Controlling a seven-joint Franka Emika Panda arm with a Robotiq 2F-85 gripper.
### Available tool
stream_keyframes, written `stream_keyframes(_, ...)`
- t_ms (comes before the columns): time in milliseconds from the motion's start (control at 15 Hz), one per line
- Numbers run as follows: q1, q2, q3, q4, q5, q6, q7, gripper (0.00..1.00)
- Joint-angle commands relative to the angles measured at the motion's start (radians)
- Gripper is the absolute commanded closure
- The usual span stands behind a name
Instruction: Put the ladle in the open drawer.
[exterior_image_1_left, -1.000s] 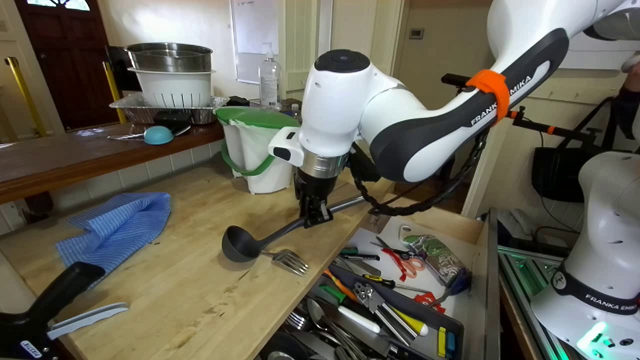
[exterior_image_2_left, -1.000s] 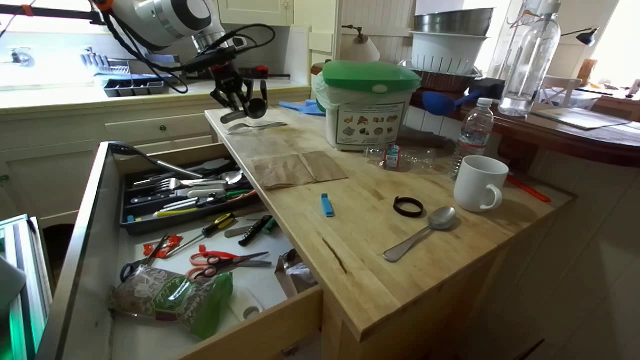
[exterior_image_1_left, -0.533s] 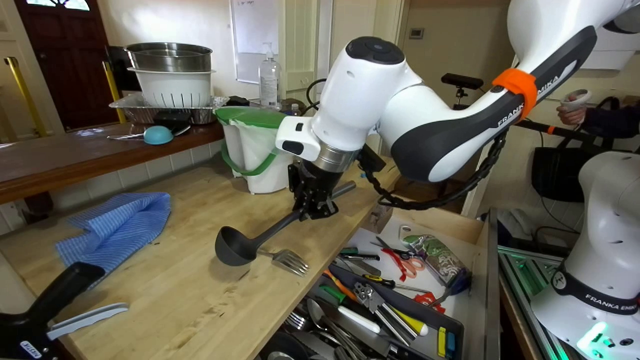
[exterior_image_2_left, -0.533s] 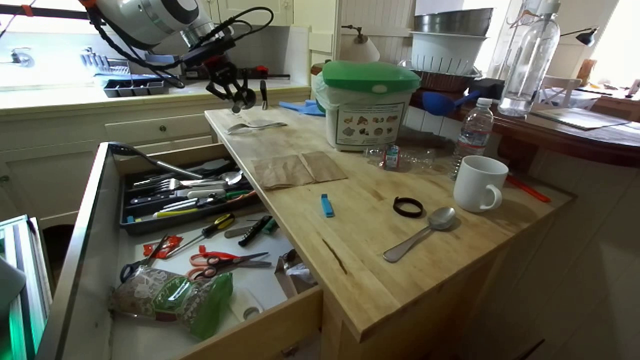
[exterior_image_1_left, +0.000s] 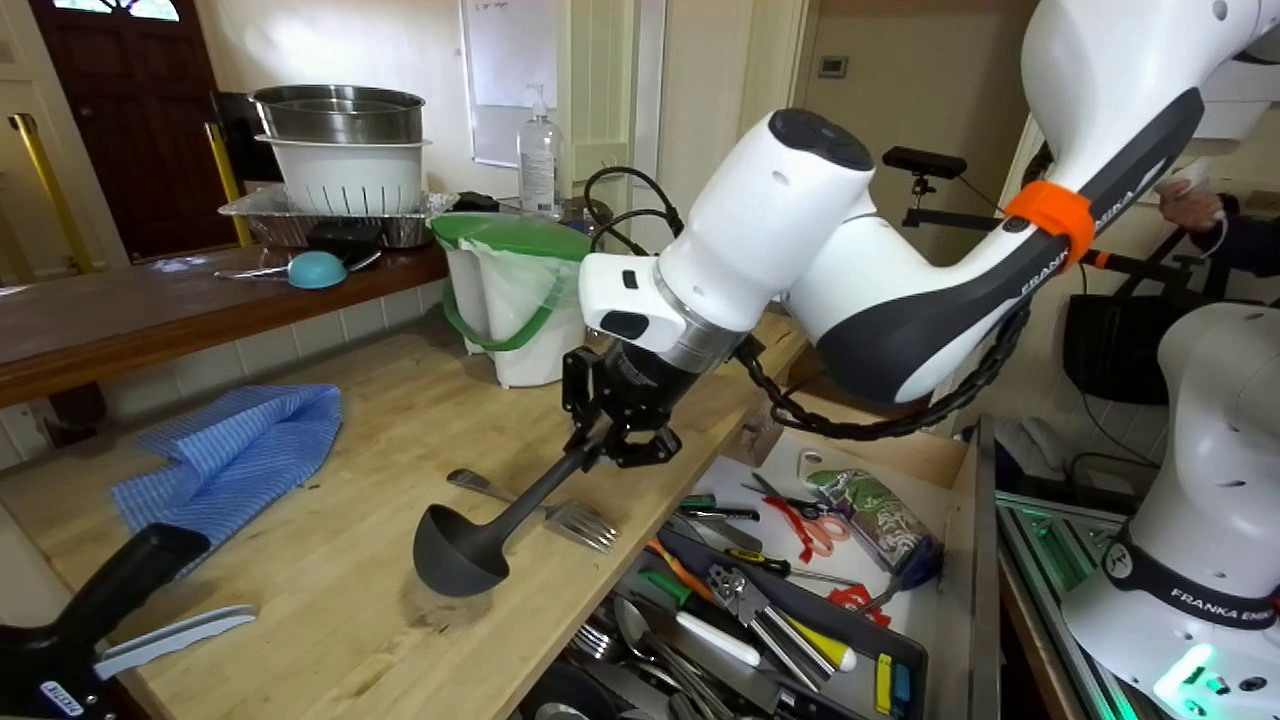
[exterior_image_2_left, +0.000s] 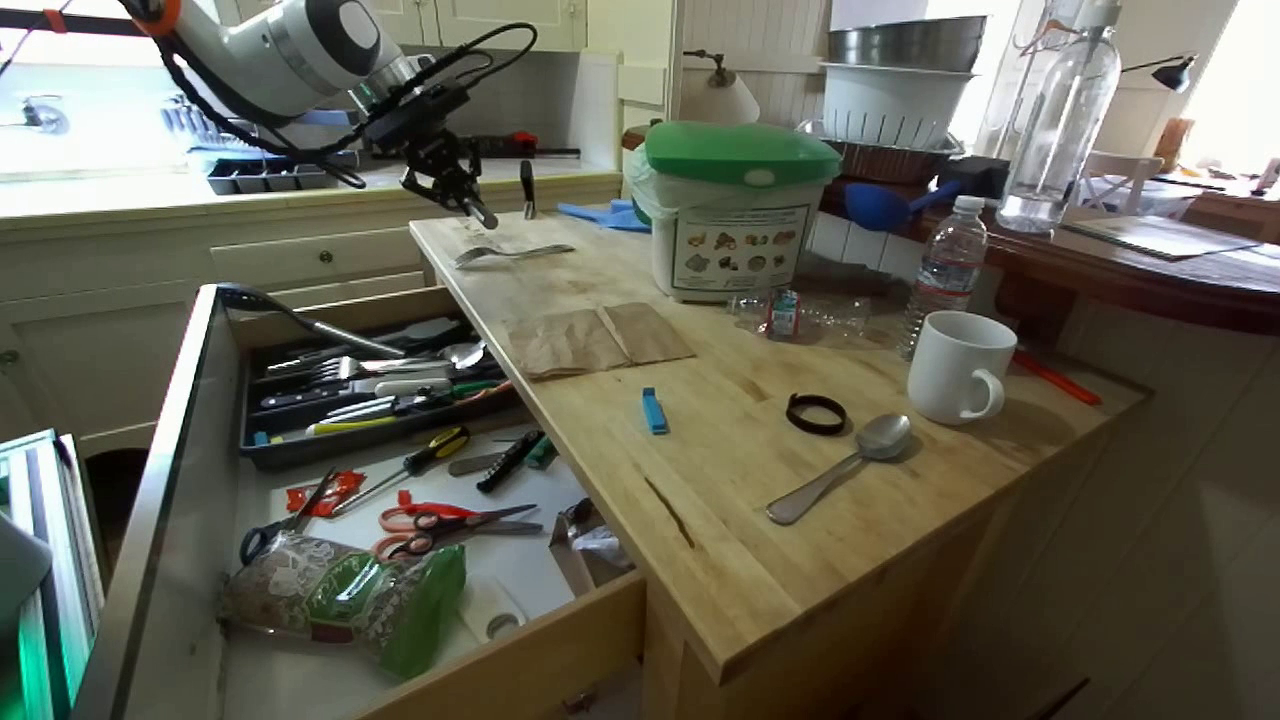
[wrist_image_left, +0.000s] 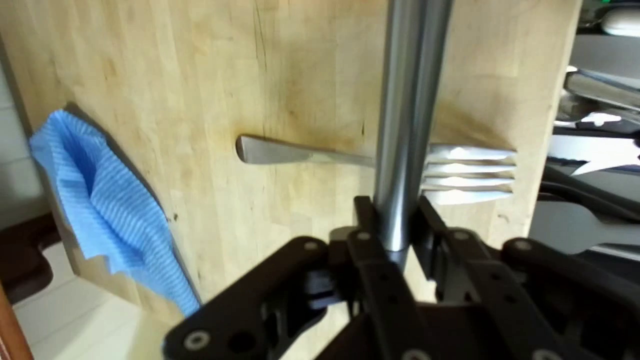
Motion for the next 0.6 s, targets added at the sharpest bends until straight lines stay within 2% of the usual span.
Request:
stream_keyframes(0, -0.016, -0.038, 0.017, -0.138, 0.001, 0.246, -0.078, 0.94)
stream_keyframes(133, -0.004, -0.05, 0.034, -0.218, 0.042, 0.359, -0.091, 0.94)
stream_keyframes(267, 0.005, -0.075, 0.057, -0.289, 0.067, 0.386, -0.048, 0.94)
stream_keyframes(400, 0.033, -0.155, 0.054, -0.35, 0.04, 0.307, 0.062, 0.94)
stream_keyframes(533, 0.049, -0.26, 0.06, -0.393, -0.012, 0.19, 0.227, 0.94)
